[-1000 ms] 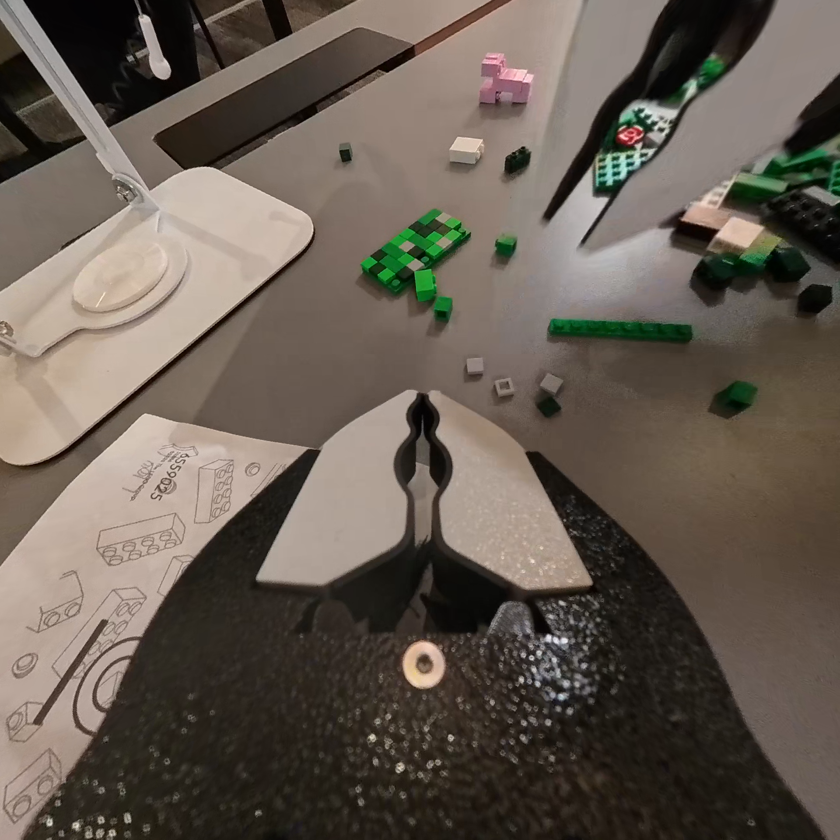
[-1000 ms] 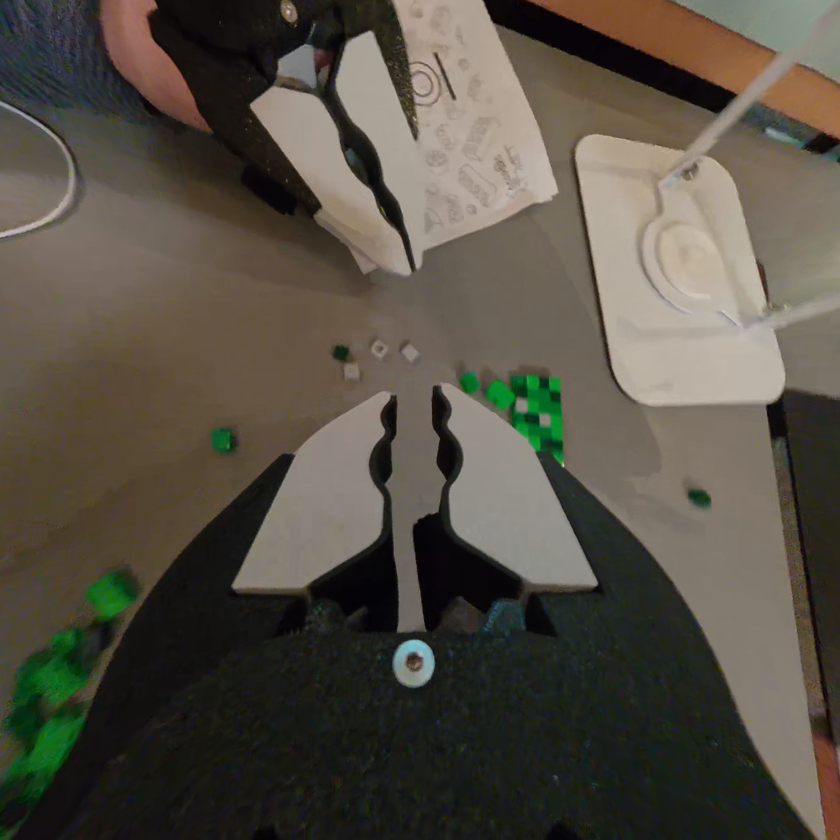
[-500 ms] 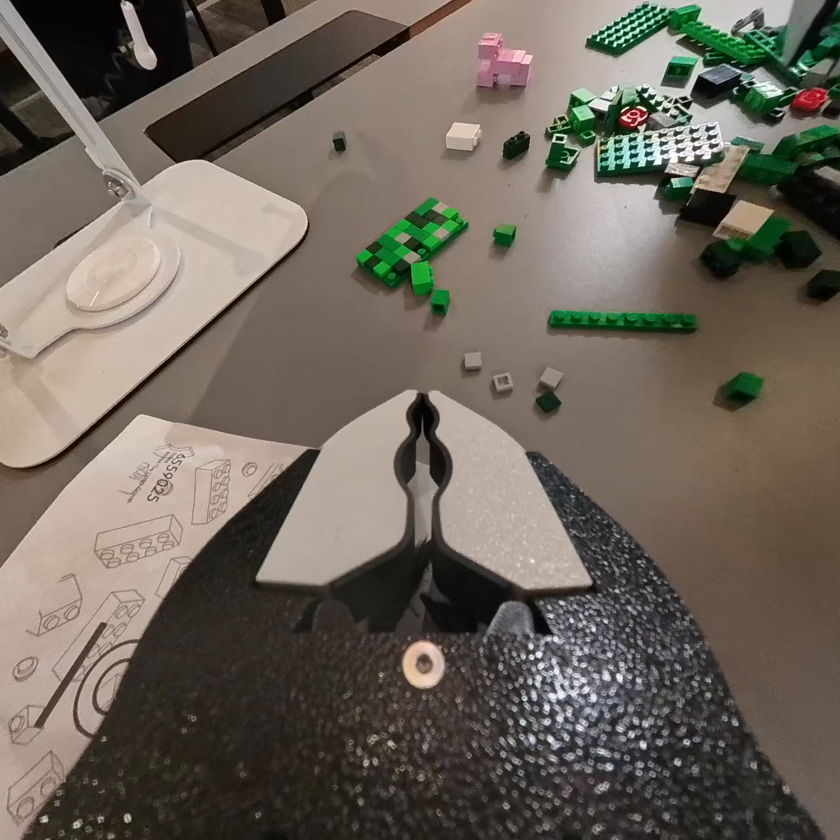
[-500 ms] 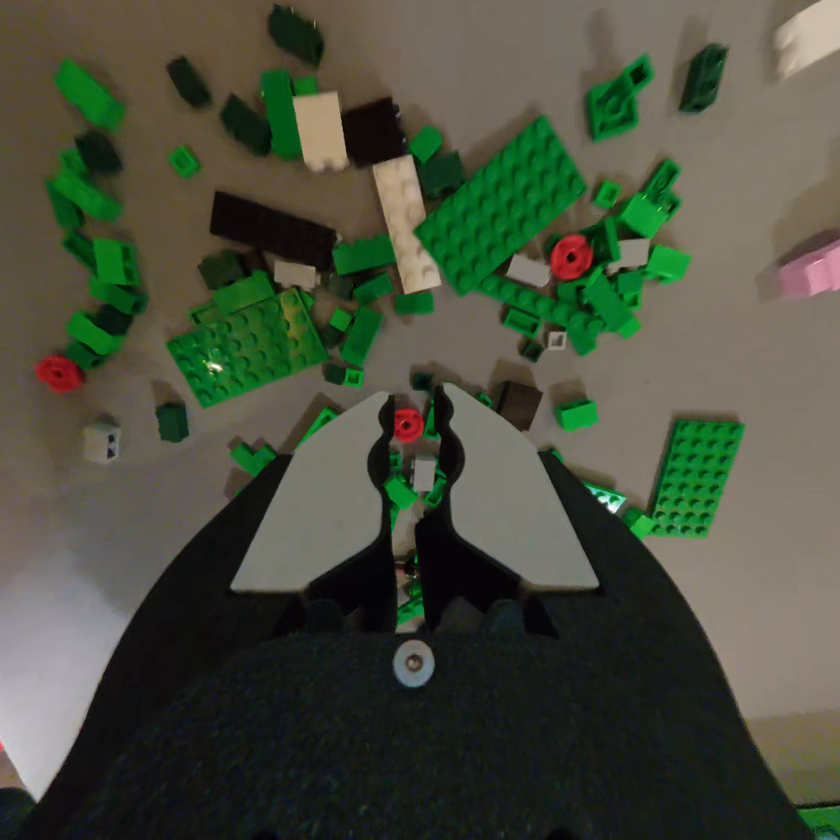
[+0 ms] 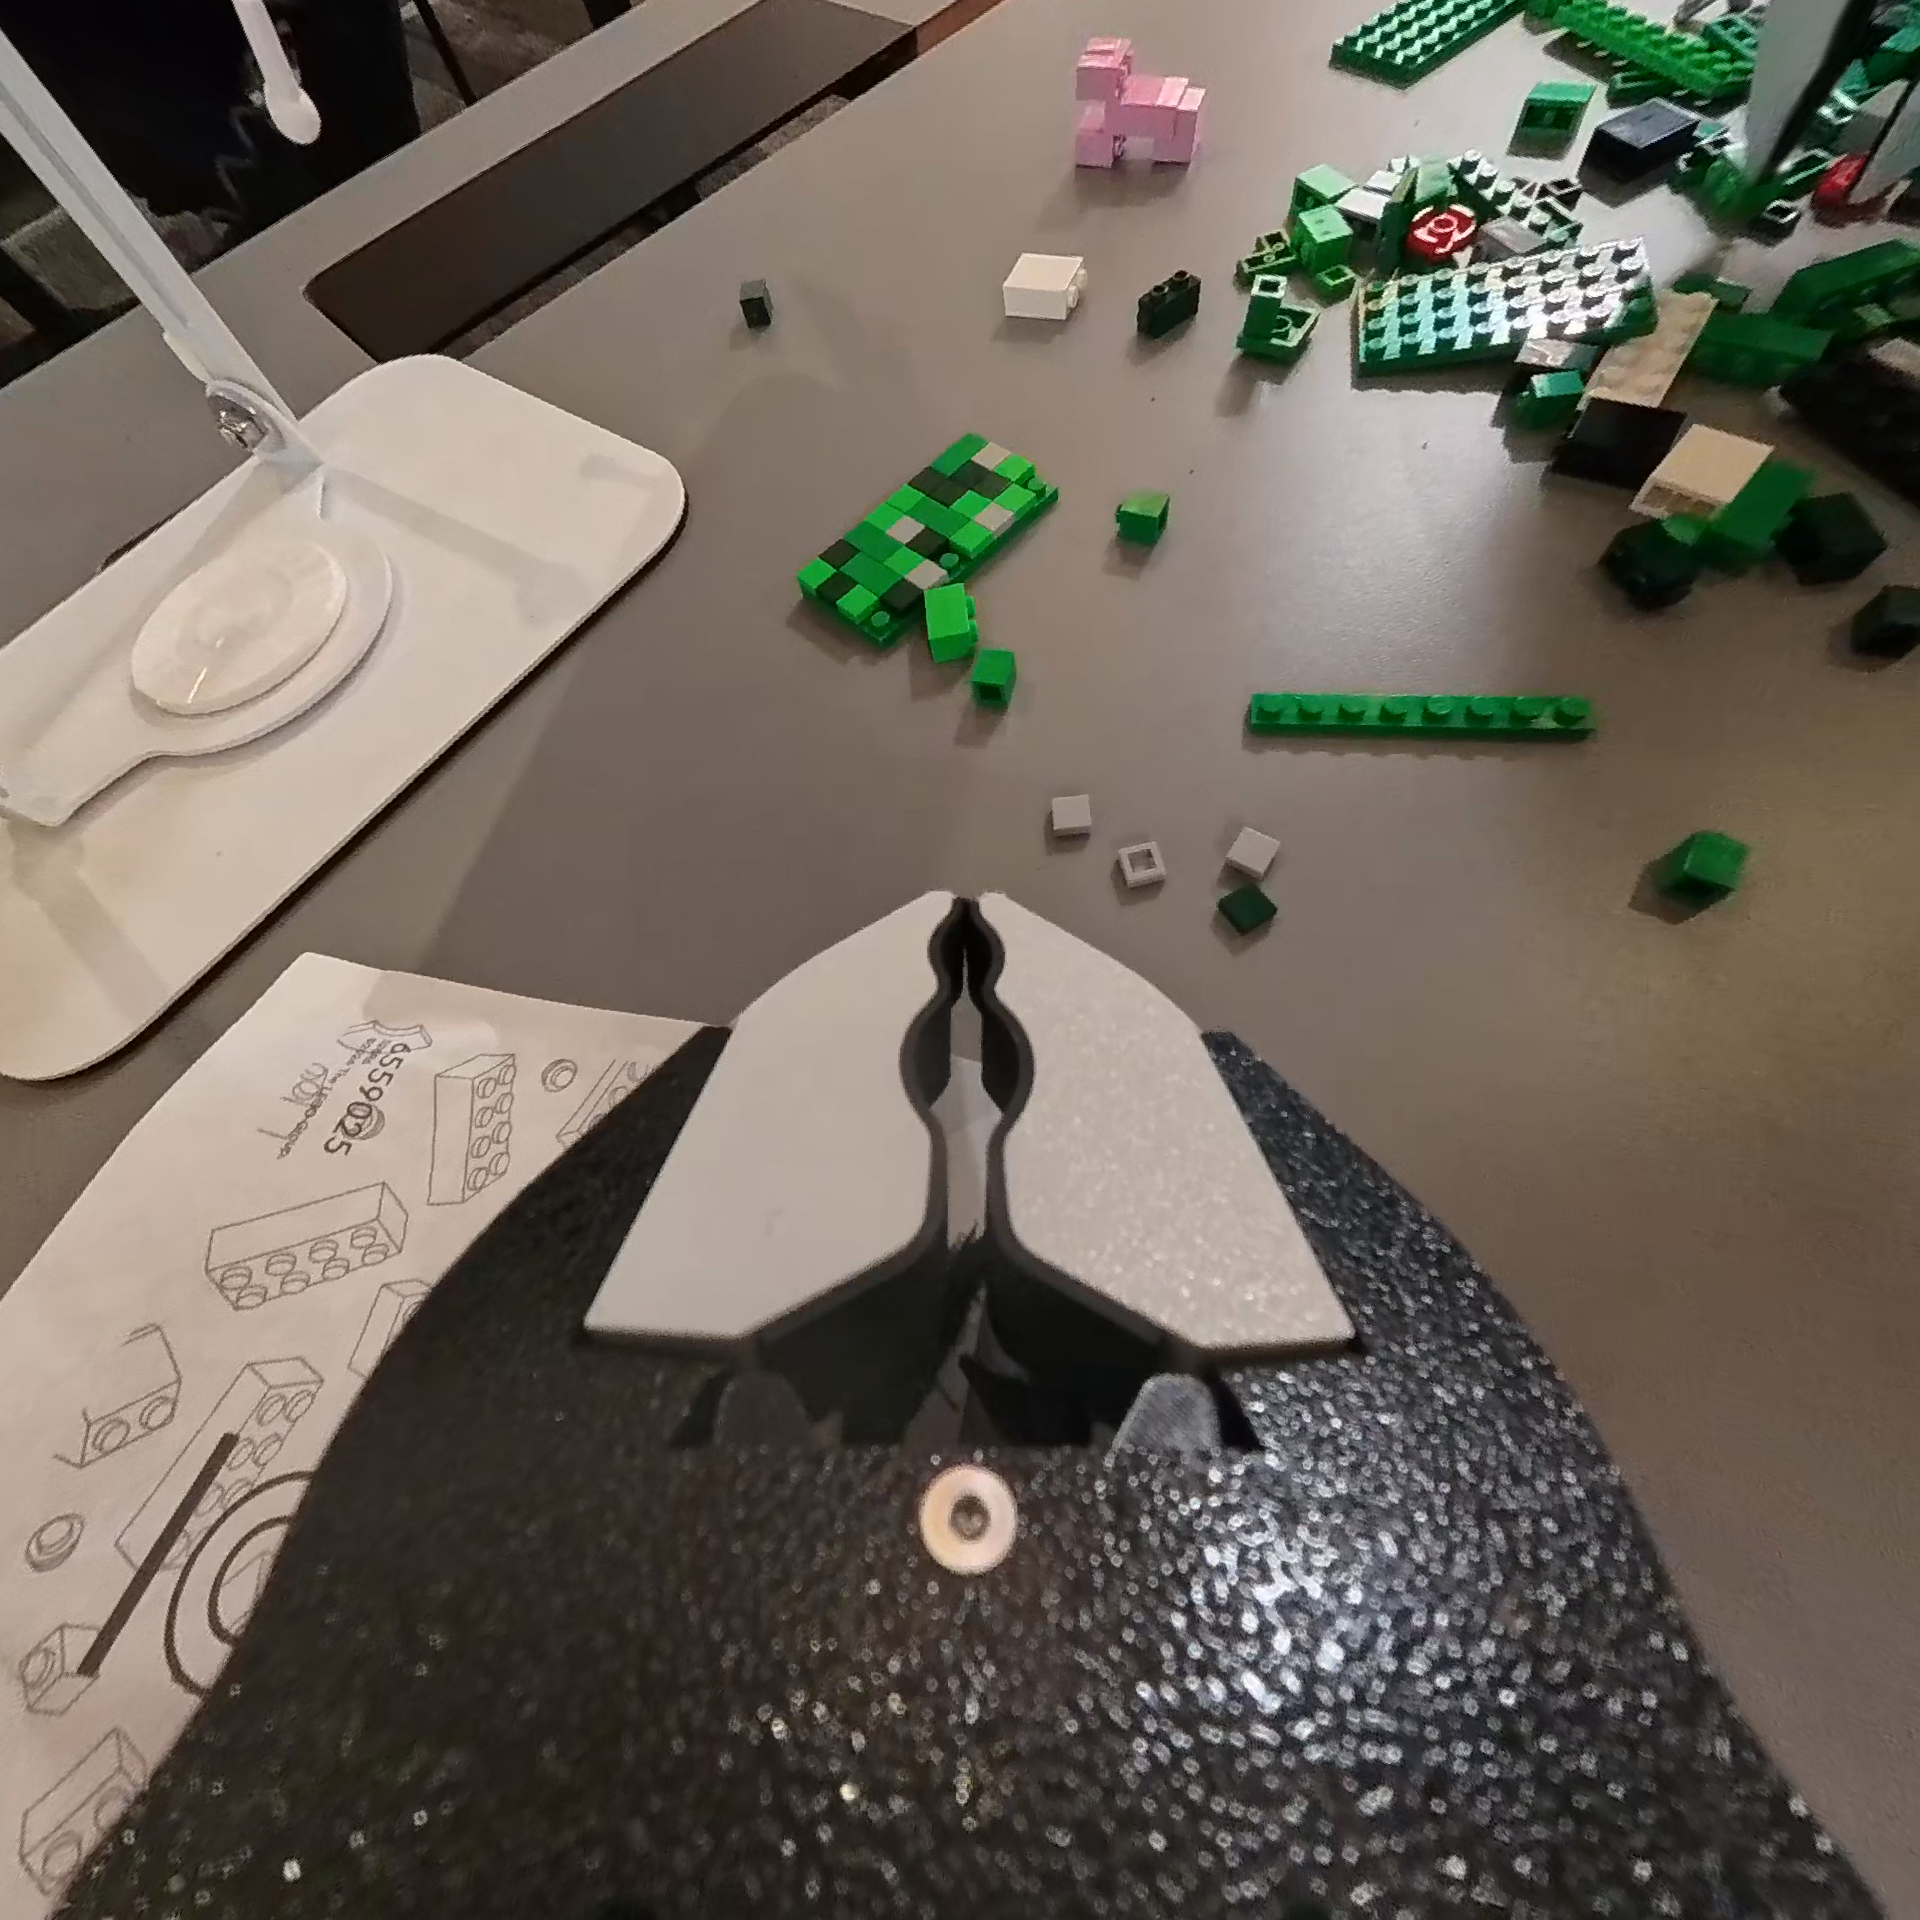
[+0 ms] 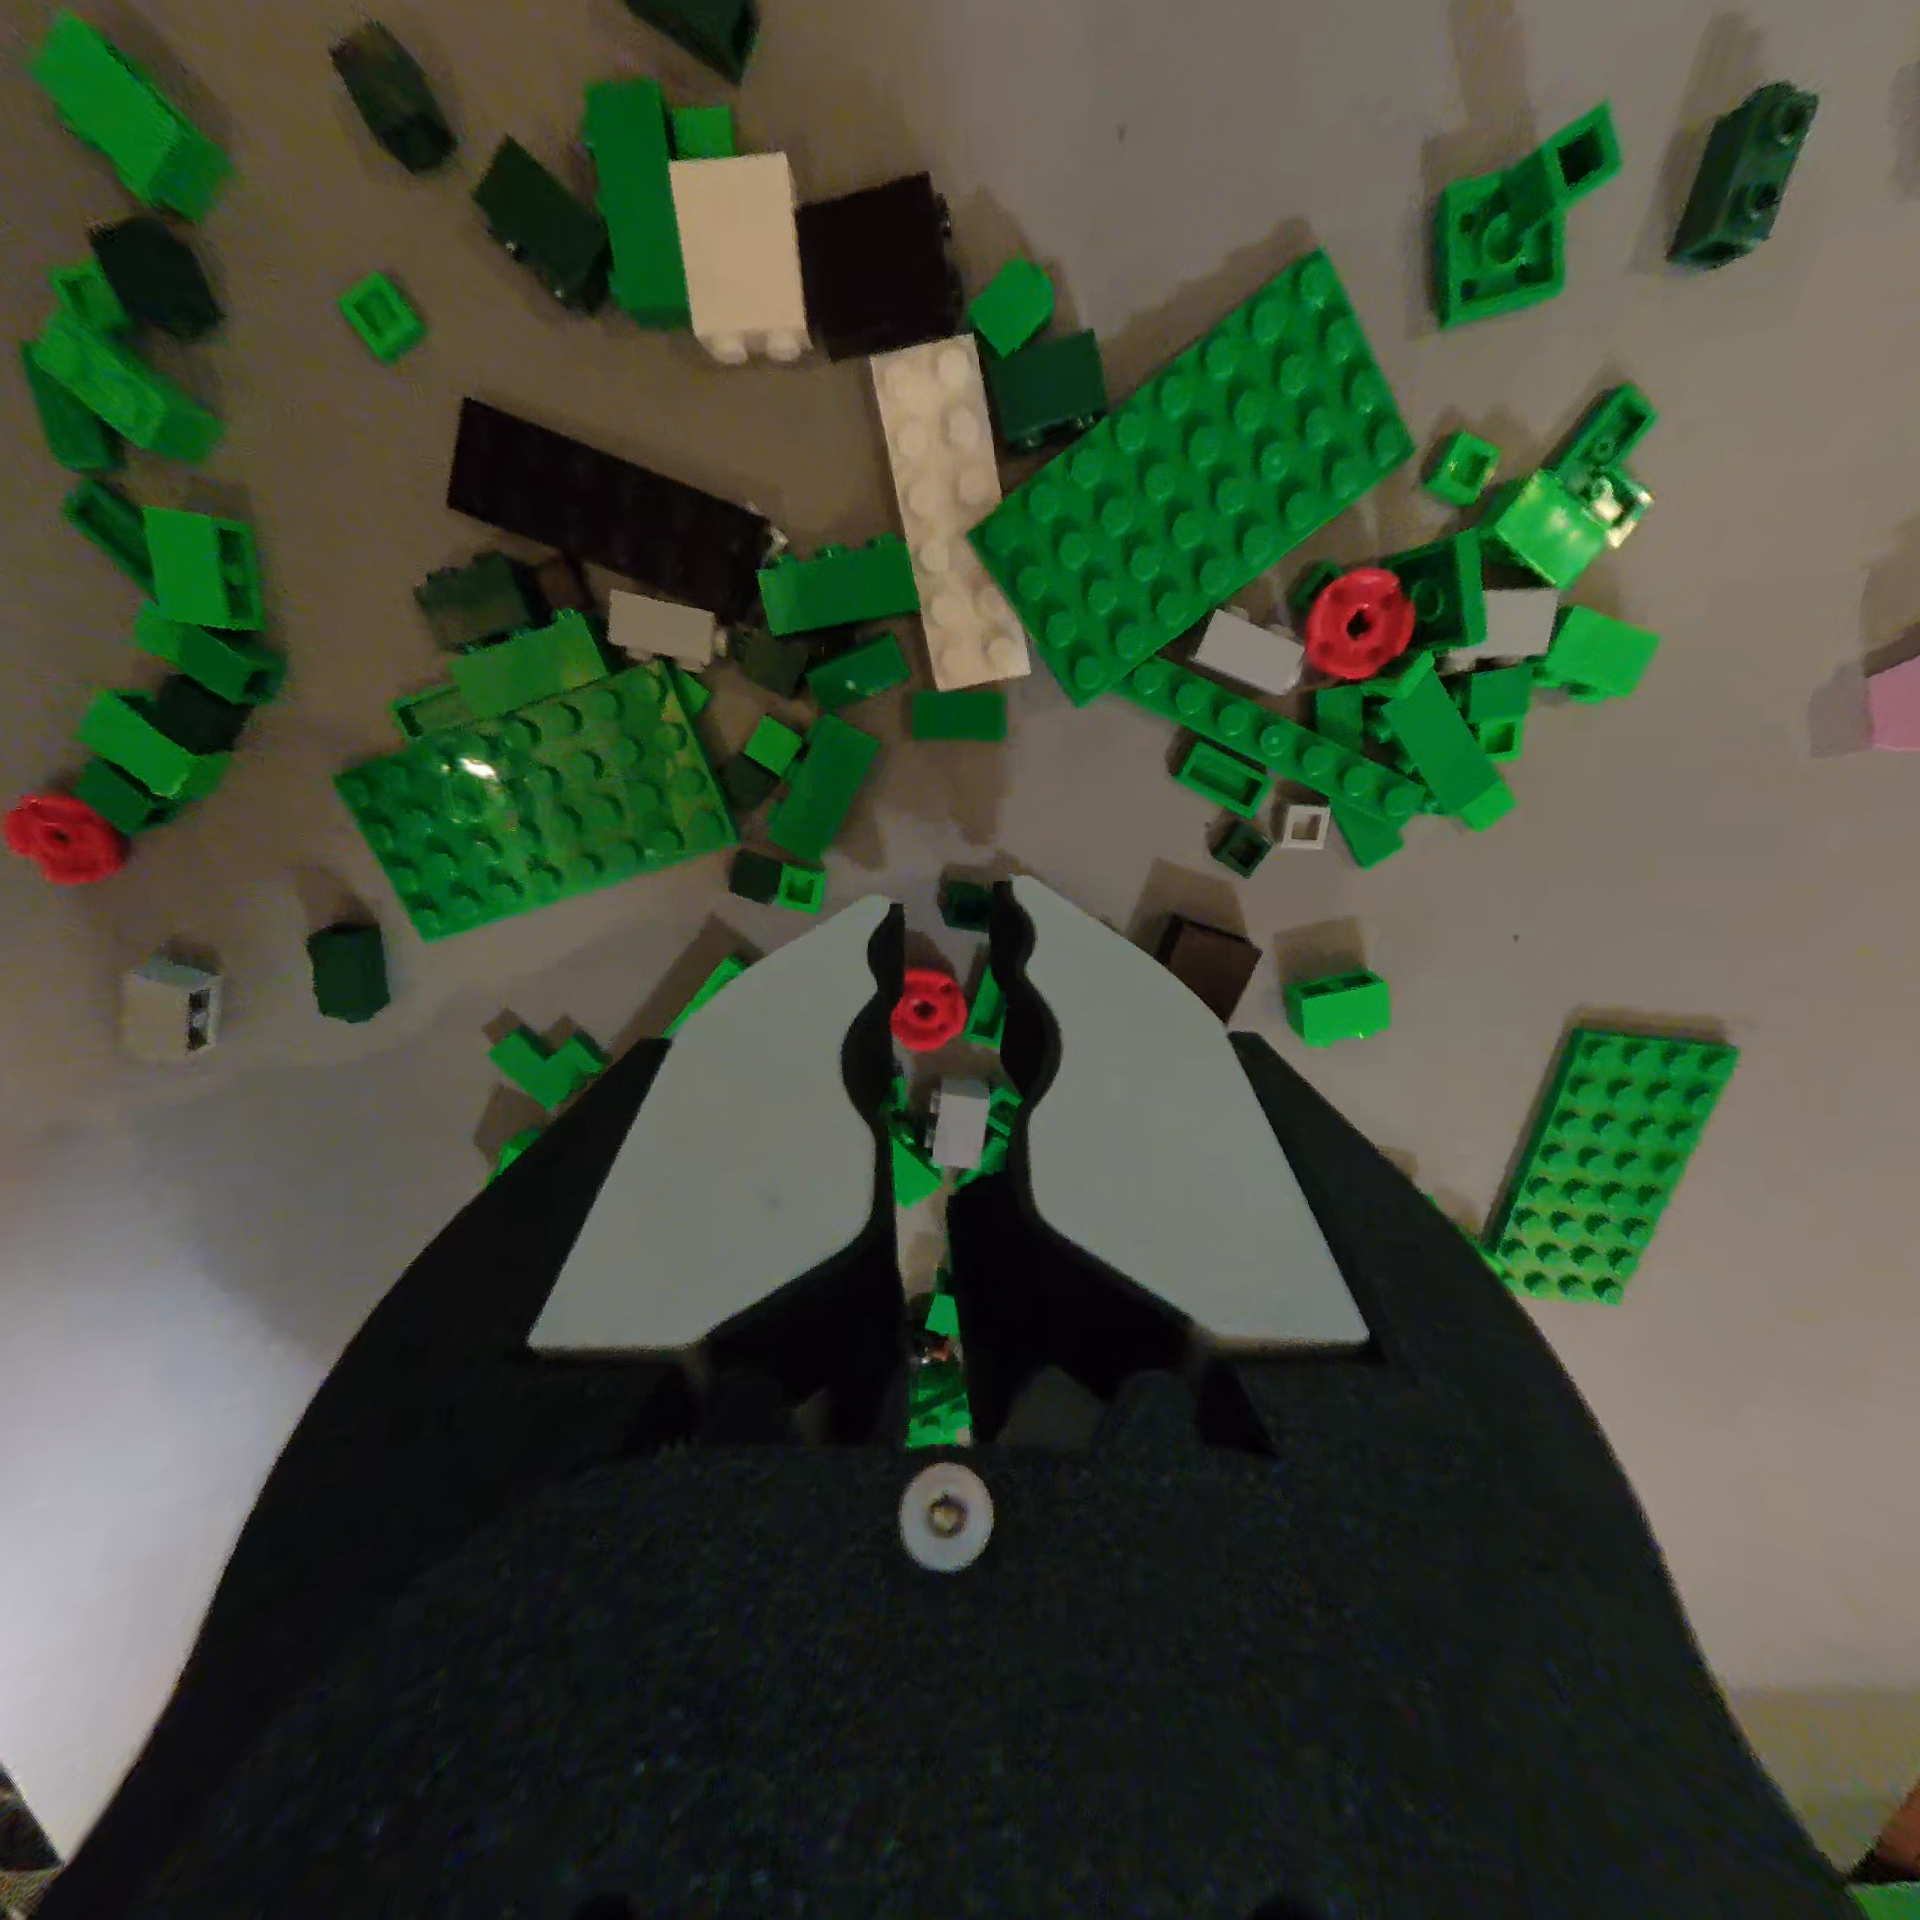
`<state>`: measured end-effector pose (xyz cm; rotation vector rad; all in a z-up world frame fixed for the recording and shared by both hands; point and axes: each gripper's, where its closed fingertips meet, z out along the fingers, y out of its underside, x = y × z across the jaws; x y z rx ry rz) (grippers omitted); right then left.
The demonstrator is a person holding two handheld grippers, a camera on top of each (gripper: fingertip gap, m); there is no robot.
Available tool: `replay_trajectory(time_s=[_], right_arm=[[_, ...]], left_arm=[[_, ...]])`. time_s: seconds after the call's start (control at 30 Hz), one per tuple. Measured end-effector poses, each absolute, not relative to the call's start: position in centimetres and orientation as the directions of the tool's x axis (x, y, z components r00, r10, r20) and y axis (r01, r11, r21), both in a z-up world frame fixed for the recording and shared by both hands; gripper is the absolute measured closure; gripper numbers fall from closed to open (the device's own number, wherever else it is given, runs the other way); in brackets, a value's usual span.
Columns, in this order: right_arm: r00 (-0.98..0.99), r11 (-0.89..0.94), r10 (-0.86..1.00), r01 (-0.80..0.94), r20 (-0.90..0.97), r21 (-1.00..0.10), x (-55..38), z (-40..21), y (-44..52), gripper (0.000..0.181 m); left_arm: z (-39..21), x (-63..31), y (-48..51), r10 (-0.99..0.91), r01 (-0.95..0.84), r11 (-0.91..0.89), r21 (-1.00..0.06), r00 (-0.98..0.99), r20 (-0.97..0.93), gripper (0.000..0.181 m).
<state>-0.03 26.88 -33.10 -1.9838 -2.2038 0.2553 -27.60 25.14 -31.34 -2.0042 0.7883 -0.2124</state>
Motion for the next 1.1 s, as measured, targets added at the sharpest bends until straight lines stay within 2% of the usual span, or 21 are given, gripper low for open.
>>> replay_trajectory(time_s=[0.3,0.57,0.63,0.73,0.8,0.9,1.1], right_arm=[[-0.115,0.124,0.991,0.979,0.061,-0.160,0.2,-33.7,27.4,0.163],[-0.126,0.129,0.992,0.982,0.030,-0.141,0.3,-33.7,27.0,0.173],[-0.141,0.146,0.989,0.972,0.038,-0.185,-1.2,-33.0,26.7,0.173],[-0.171,0.189,0.982,0.886,0.081,-0.423,-8.5,-30.2,25.3,0.173],[-0.220,0.258,0.966,0.813,0.136,-0.522,-13.6,-29.4,24.0,0.174],[-0.299,0.364,0.931,0.771,0.207,-0.522,-18.6,-30.3,22.8,0.173],[-0.365,0.412,0.911,0.768,0.192,-0.491,-22.5,-32.2,22.0,0.173]], left_arm=[[-31.5,-27.5,25.0,-0.616,-0.458,-0.353,-0.816,0.770,-0.167,0.181],[-31.8,-27.4,25.0,-0.622,-0.472,-0.357,-0.806,0.764,-0.172,0.181],[-31.8,-27.4,25.0,-0.622,-0.474,-0.360,-0.803,0.764,-0.172,0.181],[-32.0,-27.4,25.0,-0.623,-0.480,-0.370,-0.795,0.763,-0.170,0.181],[-32.0,-27.4,25.1,-0.622,-0.481,-0.369,-0.795,0.764,-0.174,0.181],[-31.8,-27.4,25.0,-0.621,-0.475,-0.358,-0.804,0.764,-0.175,0.181],[-31.6,-27.5,25.1,-0.619,-0.458,-0.360,-0.813,0.769,-0.159,0.181]])
